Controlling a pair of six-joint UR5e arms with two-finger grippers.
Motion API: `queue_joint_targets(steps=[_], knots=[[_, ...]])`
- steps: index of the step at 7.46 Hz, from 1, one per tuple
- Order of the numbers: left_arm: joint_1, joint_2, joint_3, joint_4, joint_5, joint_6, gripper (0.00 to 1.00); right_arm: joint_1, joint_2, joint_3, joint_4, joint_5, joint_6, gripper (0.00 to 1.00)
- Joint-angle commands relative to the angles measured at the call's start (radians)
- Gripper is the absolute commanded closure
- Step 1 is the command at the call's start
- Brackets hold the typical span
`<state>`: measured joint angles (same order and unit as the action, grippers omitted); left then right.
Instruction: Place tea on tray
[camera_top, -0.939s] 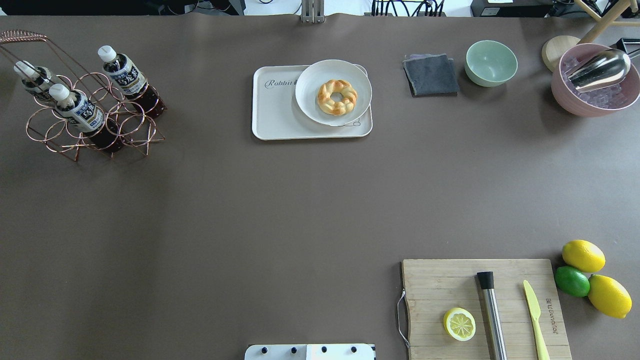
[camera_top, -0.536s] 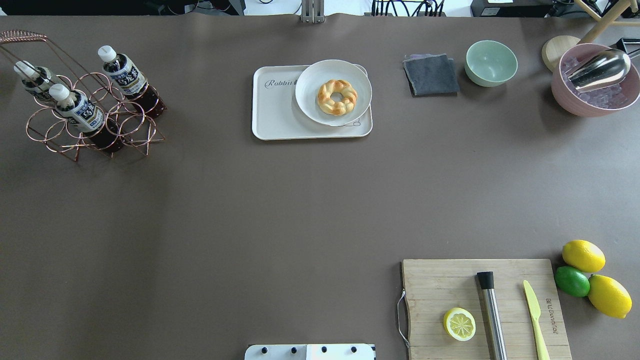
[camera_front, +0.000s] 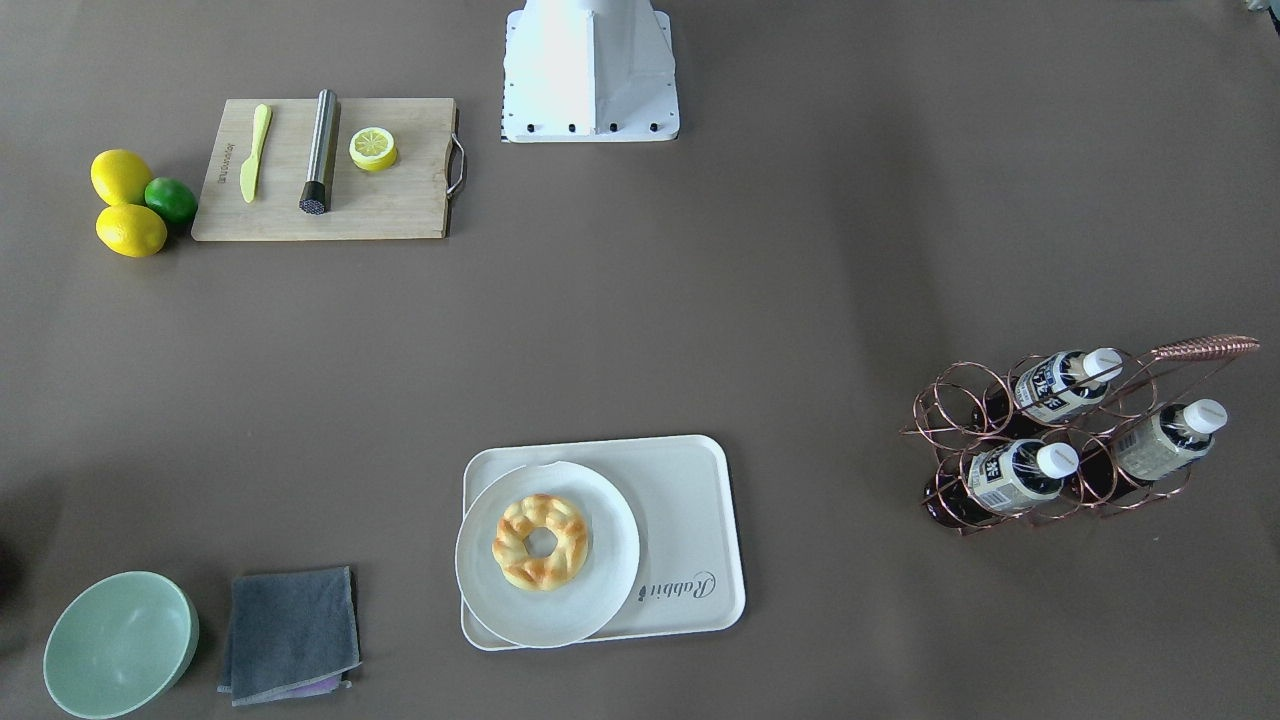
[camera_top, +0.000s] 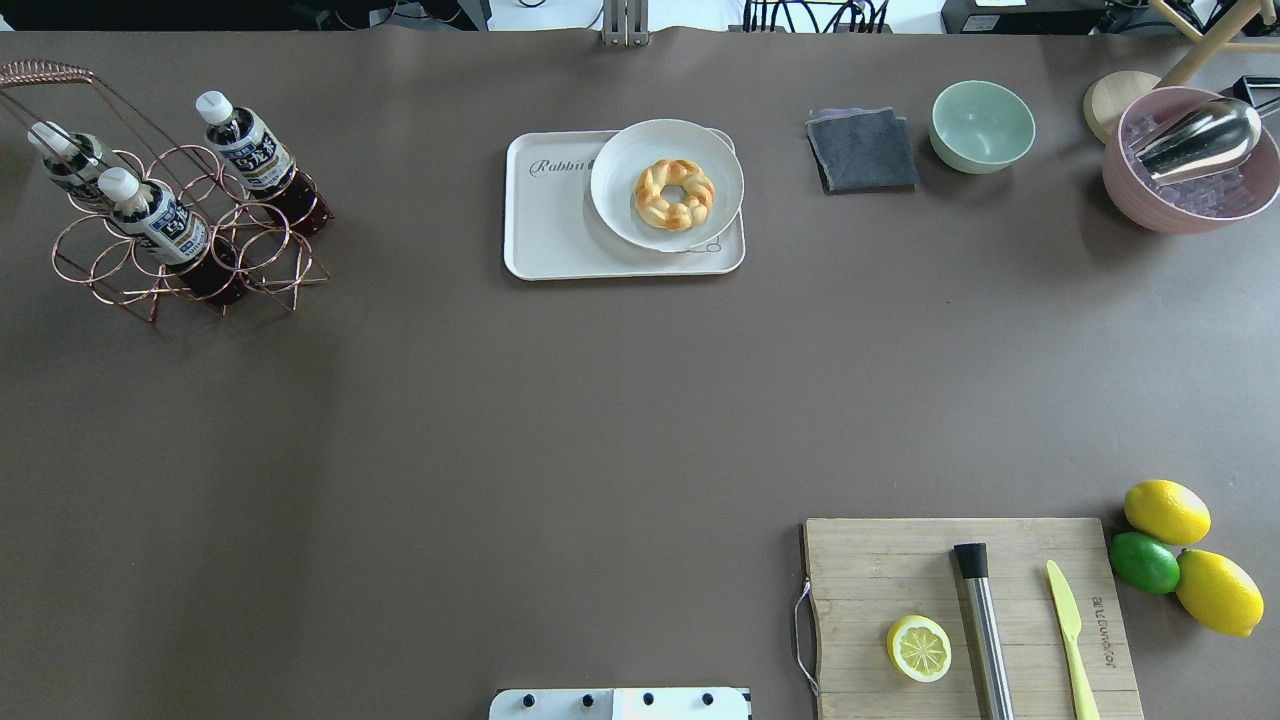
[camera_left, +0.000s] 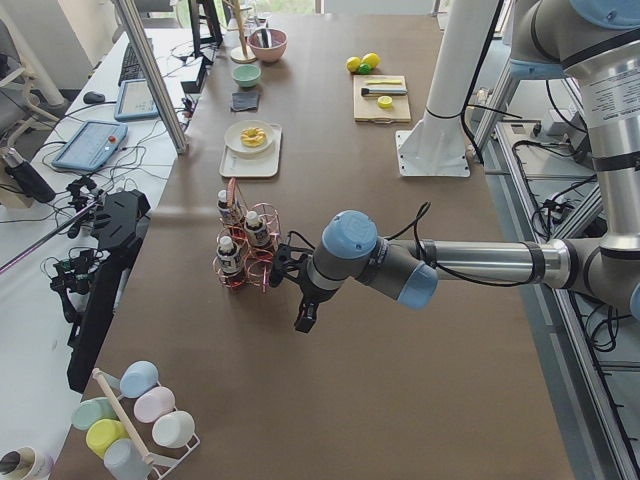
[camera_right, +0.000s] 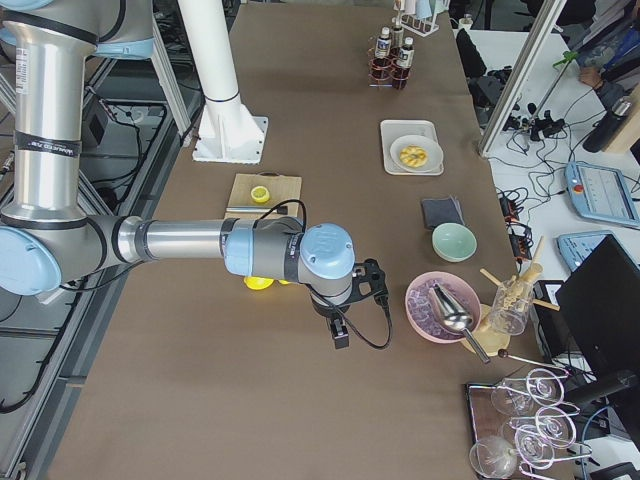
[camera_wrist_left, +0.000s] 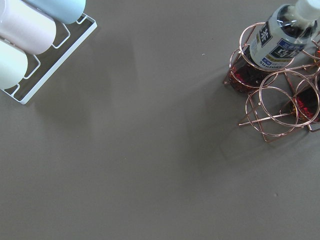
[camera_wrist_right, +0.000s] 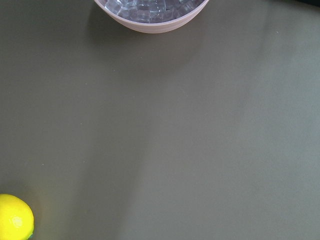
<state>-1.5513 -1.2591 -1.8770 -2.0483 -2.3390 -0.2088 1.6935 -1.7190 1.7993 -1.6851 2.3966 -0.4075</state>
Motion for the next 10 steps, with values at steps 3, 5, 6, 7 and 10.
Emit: queue_joint_targets(steps=[3,5,6,7,10], knots=[[0.002,0.018,-0.005,-0.021,-0.110,0.000,0.04,0.000,-0.011,0.003,0.001,0.001,-0.002,0.00],[-0.004,0.046,-0.004,-0.023,-0.161,0.009,0.03,0.000,-0.011,-0.001,-0.001,0.001,-0.002,0.00],[-0.007,0.056,0.004,-0.021,-0.160,0.011,0.03,0.000,-0.013,-0.003,-0.001,0.001,-0.001,0.00],[-0.006,0.056,0.009,-0.020,-0.155,0.011,0.03,0.000,-0.017,-0.003,-0.001,0.003,-0.001,0.00],[-0.004,0.056,0.010,-0.018,-0.148,0.011,0.03,0.000,-0.017,-0.011,-0.002,0.007,0.001,0.00]])
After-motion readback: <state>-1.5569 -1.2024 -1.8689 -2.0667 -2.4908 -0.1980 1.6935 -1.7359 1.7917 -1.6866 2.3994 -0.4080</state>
